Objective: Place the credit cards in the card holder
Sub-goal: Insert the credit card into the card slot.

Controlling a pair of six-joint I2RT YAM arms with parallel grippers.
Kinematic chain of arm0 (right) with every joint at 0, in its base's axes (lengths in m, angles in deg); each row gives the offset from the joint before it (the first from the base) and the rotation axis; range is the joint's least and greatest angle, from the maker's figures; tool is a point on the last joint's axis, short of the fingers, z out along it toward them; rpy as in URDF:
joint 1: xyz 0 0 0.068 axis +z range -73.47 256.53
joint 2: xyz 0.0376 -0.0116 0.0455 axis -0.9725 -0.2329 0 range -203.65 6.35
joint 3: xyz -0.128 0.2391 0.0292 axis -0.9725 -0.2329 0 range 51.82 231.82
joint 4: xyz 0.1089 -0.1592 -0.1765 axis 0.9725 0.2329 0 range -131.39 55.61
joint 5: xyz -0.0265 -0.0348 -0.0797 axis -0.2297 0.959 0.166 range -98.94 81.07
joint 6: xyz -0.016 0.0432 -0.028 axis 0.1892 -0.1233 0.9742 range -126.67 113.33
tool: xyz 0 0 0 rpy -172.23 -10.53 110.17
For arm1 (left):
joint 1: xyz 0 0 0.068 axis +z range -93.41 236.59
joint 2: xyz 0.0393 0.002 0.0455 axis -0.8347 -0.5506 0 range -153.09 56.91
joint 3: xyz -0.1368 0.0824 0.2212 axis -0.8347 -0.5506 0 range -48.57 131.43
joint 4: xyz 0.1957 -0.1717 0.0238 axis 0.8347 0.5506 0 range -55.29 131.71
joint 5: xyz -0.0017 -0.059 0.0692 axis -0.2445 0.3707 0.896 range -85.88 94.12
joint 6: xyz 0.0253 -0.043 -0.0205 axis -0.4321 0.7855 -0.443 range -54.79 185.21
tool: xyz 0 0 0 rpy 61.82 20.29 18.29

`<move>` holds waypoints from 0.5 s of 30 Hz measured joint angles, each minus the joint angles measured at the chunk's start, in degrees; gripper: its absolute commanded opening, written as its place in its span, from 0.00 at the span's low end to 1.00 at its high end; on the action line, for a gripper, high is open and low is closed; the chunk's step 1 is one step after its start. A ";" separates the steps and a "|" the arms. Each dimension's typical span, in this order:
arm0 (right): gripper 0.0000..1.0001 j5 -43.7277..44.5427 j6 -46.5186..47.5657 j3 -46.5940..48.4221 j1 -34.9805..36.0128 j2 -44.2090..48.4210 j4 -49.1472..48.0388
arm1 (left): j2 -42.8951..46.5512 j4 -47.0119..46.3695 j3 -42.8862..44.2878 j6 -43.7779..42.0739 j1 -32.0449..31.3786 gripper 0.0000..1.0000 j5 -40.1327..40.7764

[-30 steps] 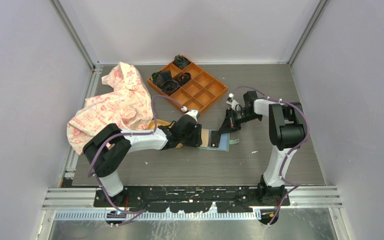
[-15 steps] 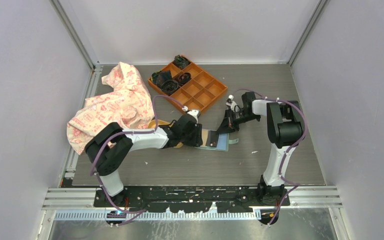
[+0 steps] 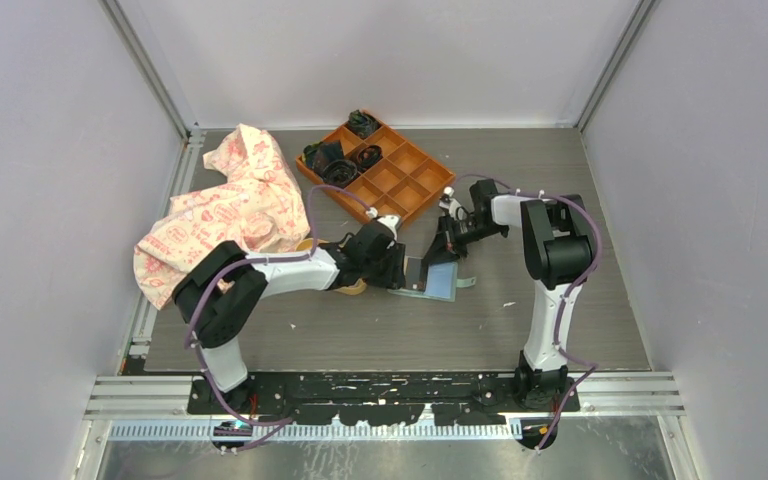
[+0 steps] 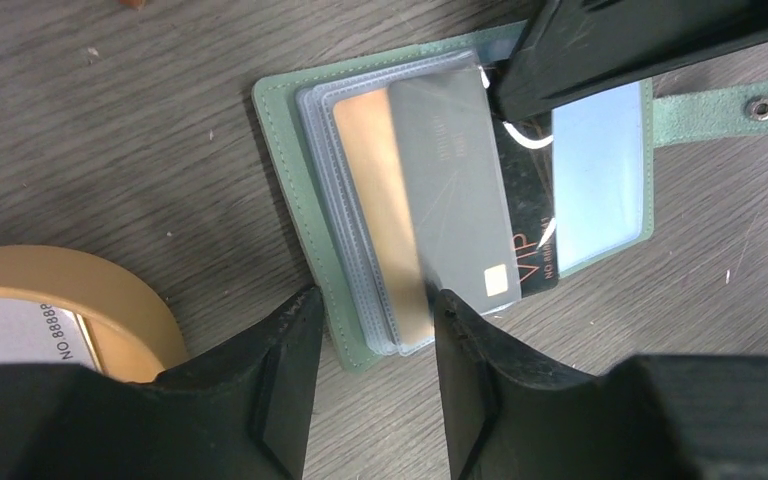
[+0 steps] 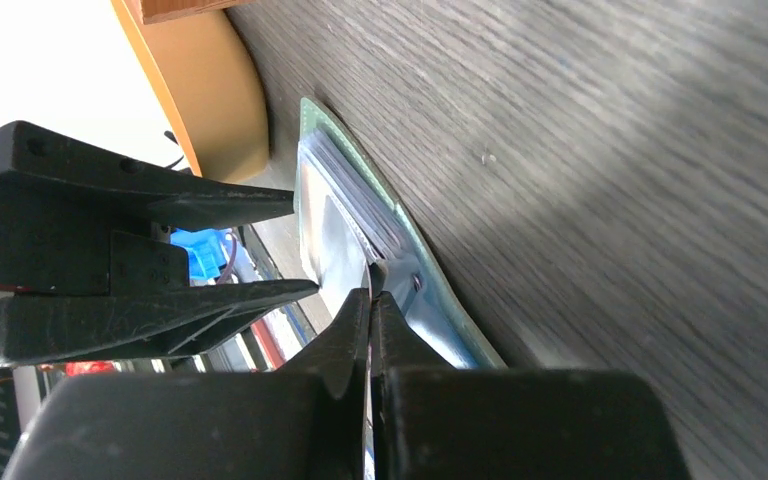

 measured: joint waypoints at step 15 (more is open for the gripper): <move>0.03 -1.66 -1.53 0.37 0.79 -1.20 -1.03 | 3.82 6.73 11.23 -1.51 -5.88 0.34 4.42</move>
